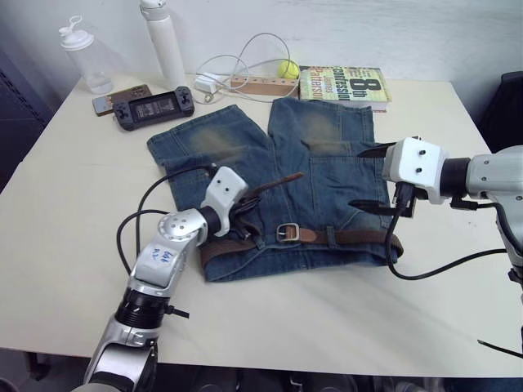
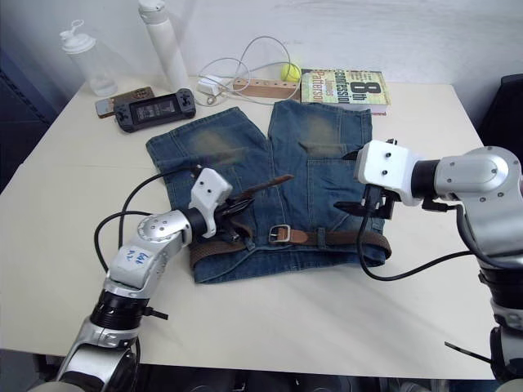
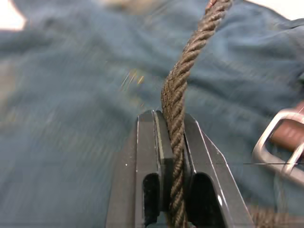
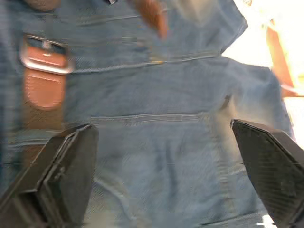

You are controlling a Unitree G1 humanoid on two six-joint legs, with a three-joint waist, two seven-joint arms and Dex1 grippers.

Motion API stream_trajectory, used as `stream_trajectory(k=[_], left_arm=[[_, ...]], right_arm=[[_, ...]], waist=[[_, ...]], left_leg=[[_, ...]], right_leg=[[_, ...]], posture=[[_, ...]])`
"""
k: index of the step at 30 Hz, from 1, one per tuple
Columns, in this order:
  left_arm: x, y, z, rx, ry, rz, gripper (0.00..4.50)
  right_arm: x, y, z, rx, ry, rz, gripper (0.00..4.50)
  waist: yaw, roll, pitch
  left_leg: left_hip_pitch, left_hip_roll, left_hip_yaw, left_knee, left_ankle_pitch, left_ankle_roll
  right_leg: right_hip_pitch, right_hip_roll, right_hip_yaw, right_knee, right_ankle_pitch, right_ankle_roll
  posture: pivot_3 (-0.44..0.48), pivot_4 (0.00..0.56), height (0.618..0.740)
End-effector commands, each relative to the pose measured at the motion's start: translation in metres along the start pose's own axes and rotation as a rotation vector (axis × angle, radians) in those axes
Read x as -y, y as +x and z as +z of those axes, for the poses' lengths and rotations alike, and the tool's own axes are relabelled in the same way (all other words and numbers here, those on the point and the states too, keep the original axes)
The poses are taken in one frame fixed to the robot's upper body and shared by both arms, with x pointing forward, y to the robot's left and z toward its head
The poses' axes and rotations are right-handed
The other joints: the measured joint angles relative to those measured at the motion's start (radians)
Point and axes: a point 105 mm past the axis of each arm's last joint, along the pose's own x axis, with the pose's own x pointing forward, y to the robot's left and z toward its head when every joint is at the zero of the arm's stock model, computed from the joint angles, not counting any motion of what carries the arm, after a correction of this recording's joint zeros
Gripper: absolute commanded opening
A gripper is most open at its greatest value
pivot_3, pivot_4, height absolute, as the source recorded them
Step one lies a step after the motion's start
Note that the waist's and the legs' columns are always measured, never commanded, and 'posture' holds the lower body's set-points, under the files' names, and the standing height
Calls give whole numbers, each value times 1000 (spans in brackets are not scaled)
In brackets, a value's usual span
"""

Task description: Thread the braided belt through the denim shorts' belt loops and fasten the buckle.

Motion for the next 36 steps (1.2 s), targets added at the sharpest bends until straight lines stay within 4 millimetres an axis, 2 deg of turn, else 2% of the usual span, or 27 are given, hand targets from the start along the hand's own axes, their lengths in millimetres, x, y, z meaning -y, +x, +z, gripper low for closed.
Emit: stream_trajectory(k=[1, 5, 12, 14, 22, 27, 30, 34, 36], left_arm=[[-6, -15, 9, 25, -48, 18, 0], [-1, -23, -3, -62, 66, -16, 0], [3, -23, -10, -94, 78, -29, 0], [3, -23, -10, -91, 71, -27, 0], [-4, -24, -12, -107, 72, -12, 0], [-2, -23, -14, -110, 70, -15, 0], [0, -24, -15, -113, 71, -23, 0], [-2, -27, -16, -114, 73, -24, 0], [-5, -28, -15, -108, 99, -10, 0]], right_arm=[[-14, 4, 6, 3, -20, -12, 4453], [-57, 40, 13, 94, 53, 28, 4453], [-84, 63, 4, 79, 4, 15, 4453], [-87, 64, 4, 86, 16, 24, 4453], [-81, 73, -3, 84, -12, -129, 4453], [-79, 77, -9, 58, -100, -163, 4453], [-78, 78, -5, 86, -123, -191, 3664], [-86, 82, -7, 94, -113, -172, 1895], [-84, 84, -7, 106, -68, -191, 1000]], waist=[[0, 0, 0], [-5, -1, -1], [-4, 0, 0], [-4, 0, 0], [-7, 0, 0], [-11, 0, 0], [-14, 0, 0], [-21, 0, 0], [-23, 0, 0]], left_leg=[[0, 0, 0, 0, 0, 0], [0, 1, 0, 0, 0, 0], [1, -1, 0, 1, 0, 0], [1, -1, 0, 1, 0, 0], [1, -1, 0, 2, 0, 0], [1, -1, 1, 2, 0, 0], [1, -1, 1, 2, 0, 0], [1, -1, 1, 3, 0, 0], [1, -1, 1, 3, 0, 0]], right_leg=[[0, 0, 0, 0, 0, 0], [0, 0, 0, 1, 0, 0], [0, -1, 1, 3, 0, 0], [0, 0, 1, 3, 0, 0], [0, 0, 1, 4, 0, 0], [0, 0, 1, 5, 0, 0], [0, 0, 1, 5, 0, 0], [0, 0, 1, 5, 0, 0], [0, 0, 1, 5, 0, 0]], posture=[[0, 150, 735], [0, 150, 735], [0, 150, 735], [0, 150, 735], [0, 150, 735], [0, 150, 735], [0, 150, 735], [0, 150, 735], [0, 150, 735]])
